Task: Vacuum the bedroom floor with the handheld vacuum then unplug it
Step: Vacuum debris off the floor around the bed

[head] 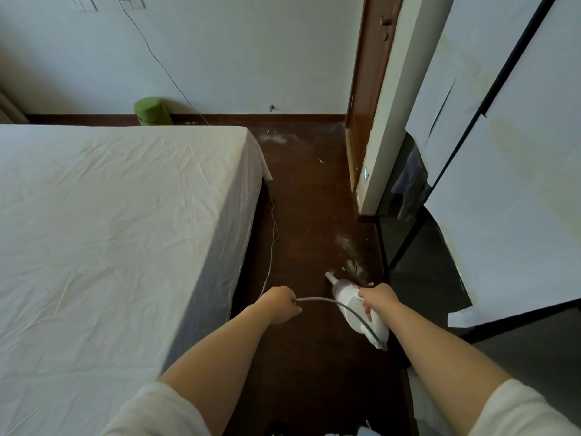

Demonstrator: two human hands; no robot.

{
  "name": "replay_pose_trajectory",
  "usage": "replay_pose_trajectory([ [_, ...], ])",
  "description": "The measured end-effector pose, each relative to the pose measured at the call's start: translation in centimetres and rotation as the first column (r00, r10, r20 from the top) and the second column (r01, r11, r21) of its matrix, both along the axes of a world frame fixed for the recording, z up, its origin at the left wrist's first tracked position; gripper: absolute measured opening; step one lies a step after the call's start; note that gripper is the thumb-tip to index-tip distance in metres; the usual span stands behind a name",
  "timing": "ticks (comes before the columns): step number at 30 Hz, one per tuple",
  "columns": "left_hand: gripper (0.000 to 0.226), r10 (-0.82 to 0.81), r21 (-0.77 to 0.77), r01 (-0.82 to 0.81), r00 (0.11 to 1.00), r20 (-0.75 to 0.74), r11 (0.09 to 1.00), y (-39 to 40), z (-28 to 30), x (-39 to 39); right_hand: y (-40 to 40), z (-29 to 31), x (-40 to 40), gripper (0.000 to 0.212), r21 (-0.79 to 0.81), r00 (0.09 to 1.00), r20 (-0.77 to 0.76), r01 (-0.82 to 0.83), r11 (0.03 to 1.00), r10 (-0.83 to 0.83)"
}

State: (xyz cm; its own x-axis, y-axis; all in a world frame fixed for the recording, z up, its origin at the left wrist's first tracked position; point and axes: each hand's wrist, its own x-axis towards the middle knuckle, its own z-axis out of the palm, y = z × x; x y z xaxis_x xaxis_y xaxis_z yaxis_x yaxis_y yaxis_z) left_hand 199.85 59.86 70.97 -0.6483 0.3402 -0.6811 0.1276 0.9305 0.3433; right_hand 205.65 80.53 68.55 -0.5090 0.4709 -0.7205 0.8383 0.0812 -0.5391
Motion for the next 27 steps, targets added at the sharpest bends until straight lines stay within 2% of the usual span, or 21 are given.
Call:
replay_pose_trajectory([
  [6, 0.027, -0.02, 0.009, 0.019, 1.0, 0.011, 1.0, 0.5, 0.1, 0.0, 1.9, -0.1, 0.3, 0.043, 0.029, 1.0, 0.026, 0.002, 1.0, -0.003],
  [13, 0.026, -0.019, 0.011, 0.019, 1.0, 0.015, 1.0, 0.6, 0.1, -0.3, 1.7, -0.1, -0.5, 0.016, -0.001, 0.999, 0.038, -0.029, 1.0, 0.029],
  [17, 0.026, 0.0, 0.005, 0.0, 1.0, 0.004, 1.0, 0.0, 0.2, -0.7, 0.9, -0.4, -1.2, 0.026, -0.043, 0.998, 0.017, -0.053, 0.998, 0.054],
  [24, 0.028, 0.033, -0.01, -0.033, 0.999, 0.008, 0.999, -0.7, 0.2, -1.2, -0.9, -0.6, -2.3, 0.018, -0.018, 0.996, -0.025, -0.08, 0.997, 0.08],
  [27, 0.028, 0.043, -0.004, -0.043, 0.999, 0.007, 0.999, -0.7, 0.3, -1.4, -0.7, -0.7, -2.4, 0.025, 0.015, 0.997, -0.024, -0.067, 0.998, 0.067],
])
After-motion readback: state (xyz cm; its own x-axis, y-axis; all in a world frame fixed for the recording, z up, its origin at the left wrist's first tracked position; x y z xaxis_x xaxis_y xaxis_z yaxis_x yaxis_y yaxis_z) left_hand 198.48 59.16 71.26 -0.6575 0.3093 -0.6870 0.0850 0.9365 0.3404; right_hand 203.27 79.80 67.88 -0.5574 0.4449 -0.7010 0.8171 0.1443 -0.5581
